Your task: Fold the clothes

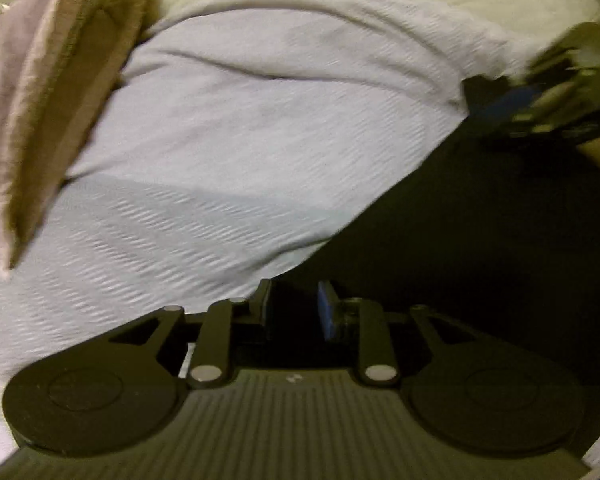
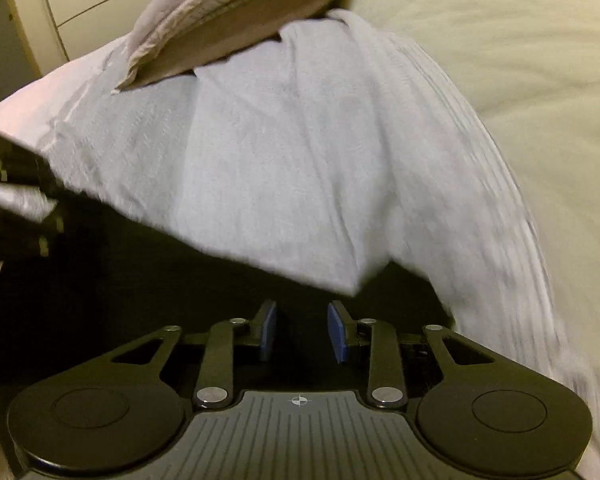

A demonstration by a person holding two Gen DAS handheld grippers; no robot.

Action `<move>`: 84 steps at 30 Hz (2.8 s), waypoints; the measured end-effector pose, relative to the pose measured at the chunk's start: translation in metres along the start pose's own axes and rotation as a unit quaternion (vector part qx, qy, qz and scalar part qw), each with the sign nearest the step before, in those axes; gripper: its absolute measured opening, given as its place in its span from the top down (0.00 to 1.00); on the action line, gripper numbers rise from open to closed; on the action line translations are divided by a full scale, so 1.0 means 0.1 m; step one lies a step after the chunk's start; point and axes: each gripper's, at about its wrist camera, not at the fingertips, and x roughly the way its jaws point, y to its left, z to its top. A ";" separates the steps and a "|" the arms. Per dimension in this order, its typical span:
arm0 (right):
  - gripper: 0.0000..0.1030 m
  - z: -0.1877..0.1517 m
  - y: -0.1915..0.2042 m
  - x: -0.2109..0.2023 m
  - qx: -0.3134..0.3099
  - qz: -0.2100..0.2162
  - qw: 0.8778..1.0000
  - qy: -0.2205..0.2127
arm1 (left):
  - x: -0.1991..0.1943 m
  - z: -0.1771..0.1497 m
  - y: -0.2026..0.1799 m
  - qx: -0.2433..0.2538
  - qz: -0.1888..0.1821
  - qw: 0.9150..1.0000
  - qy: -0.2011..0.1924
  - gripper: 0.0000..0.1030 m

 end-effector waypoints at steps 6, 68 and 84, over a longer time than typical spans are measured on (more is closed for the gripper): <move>0.69 -0.43 0.00 -0.56 0.076 -0.013 0.997 0.009 | -0.53 -0.25 0.24 -0.041 0.038 0.998 0.005 0.80; 0.24 -1.66 2.67 -2.77 0.173 -0.116 0.978 -0.027 | -3.05 -1.94 -1.37 -0.223 -0.015 0.974 -0.031 0.02; 0.24 -1.51 2.64 -2.87 0.150 -0.098 0.983 -0.030 | -3.21 -1.77 -1.41 -0.272 0.025 0.962 -0.007 0.02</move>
